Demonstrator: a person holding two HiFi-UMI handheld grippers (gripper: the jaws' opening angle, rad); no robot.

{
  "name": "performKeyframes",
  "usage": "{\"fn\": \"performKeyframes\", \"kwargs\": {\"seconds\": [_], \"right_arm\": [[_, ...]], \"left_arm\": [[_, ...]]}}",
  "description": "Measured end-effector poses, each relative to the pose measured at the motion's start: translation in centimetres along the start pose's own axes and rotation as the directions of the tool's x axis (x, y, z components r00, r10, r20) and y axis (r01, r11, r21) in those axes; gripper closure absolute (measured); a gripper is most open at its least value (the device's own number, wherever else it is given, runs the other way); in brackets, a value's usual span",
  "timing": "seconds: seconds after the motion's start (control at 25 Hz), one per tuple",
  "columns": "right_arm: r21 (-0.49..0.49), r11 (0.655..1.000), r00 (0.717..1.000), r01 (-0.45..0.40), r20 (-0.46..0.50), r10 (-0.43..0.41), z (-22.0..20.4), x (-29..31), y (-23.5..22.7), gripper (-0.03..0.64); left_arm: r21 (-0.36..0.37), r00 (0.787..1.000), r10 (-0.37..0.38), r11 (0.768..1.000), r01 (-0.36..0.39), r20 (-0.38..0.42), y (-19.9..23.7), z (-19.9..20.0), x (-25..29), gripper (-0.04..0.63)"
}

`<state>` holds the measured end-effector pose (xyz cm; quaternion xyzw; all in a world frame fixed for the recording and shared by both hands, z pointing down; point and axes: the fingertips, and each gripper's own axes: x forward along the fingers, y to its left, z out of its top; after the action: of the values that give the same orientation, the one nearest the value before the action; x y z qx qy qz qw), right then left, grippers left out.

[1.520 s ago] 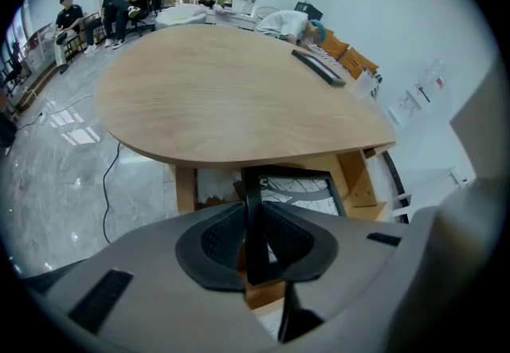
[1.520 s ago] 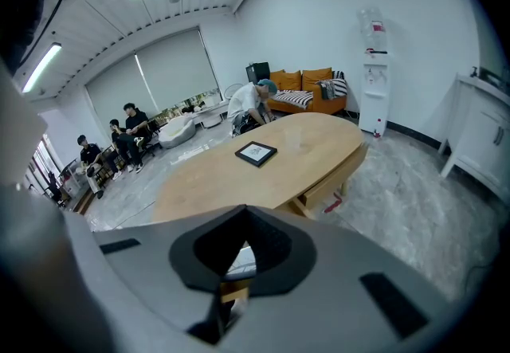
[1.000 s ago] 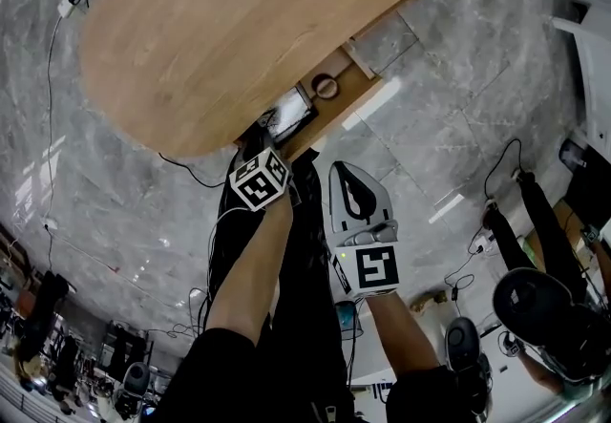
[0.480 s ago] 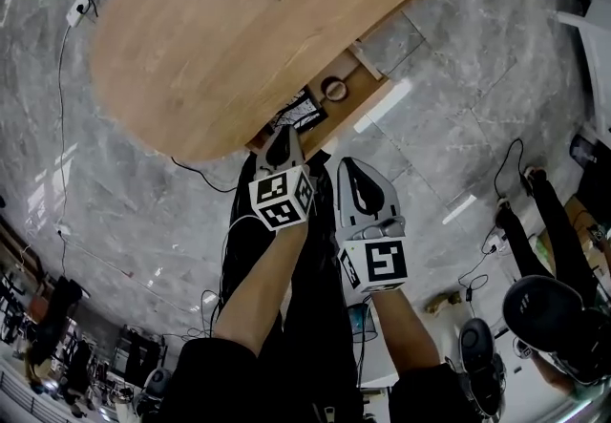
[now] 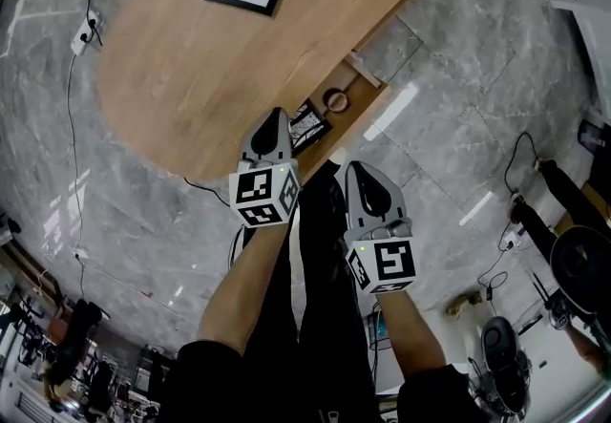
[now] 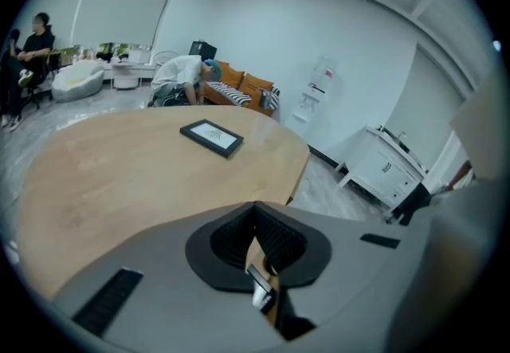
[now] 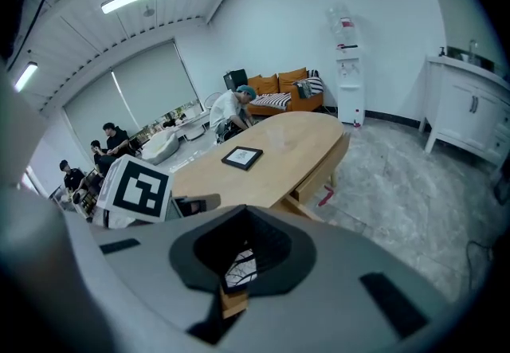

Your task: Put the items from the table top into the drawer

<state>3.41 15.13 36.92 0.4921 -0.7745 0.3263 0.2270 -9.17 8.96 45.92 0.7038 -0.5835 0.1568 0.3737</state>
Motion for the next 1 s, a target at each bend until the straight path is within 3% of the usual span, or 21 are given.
{"fn": "performKeyframes", "kwargs": {"seconds": [0.12, 0.28, 0.44, 0.56, 0.64, 0.72, 0.88, 0.96, 1.0], "right_arm": [[-0.003, 1.0, 1.0, 0.0, 0.007, 0.0, 0.4, 0.0, 0.0, 0.607], [0.003, 1.0, 1.0, 0.002, 0.001, -0.002, 0.2, 0.0, 0.2, 0.607], [0.002, 1.0, 1.0, 0.001, -0.021, -0.001, -0.6, 0.2, 0.2, 0.607], [0.007, 1.0, 0.999, 0.0, -0.032, 0.0, -0.8, 0.4, 0.3, 0.607], [0.016, 1.0, 0.999, 0.003, -0.033, -0.002, -0.7, 0.6, 0.3, 0.607], [0.025, 1.0, 0.999, 0.006, -0.034, -0.005, -0.5, 0.9, 0.2, 0.607], [0.03, 0.999, 0.999, 0.01, -0.033, -0.009, 0.3, 1.5, -0.1, 0.607], [0.038, 0.999, 0.999, 0.022, -0.034, -0.02, 0.6, 1.4, -0.7, 0.607], [0.043, 0.999, 0.999, 0.028, -0.035, -0.027, 0.7, 1.5, -1.0, 0.607]], "left_arm": [[0.155, 0.999, -0.03, 0.987, 0.033, -0.02, 1.0, 1.9, 1.0, 0.581], [0.326, 0.998, -0.065, 0.943, 0.07, -0.027, 2.5, 4.8, 2.6, 0.581], [0.464, 0.995, -0.093, 0.88, 0.101, -0.04, 3.9, 8.2, 4.8, 0.58], [0.571, 0.991, -0.122, 0.81, 0.136, -0.062, 4.1, 10.1, 6.1, 0.58], [0.604, 0.986, -0.135, 0.779, 0.169, -0.101, 4.2, 10.7, 7.1, 0.567], [0.604, 0.981, -0.127, 0.774, 0.189, -0.144, 4.6, 10.9, 8.4, 0.474], [0.609, 0.973, -0.099, 0.765, 0.208, -0.208, 5.4, 11.0, 11.0, 0.454], [0.654, 0.966, -0.087, 0.72, 0.231, -0.245, 5.9, 10.8, 12.1, 0.454], [0.689, 0.96, -0.082, 0.681, 0.249, -0.266, 6.1, 10.6, 12.6, 0.449]]}}
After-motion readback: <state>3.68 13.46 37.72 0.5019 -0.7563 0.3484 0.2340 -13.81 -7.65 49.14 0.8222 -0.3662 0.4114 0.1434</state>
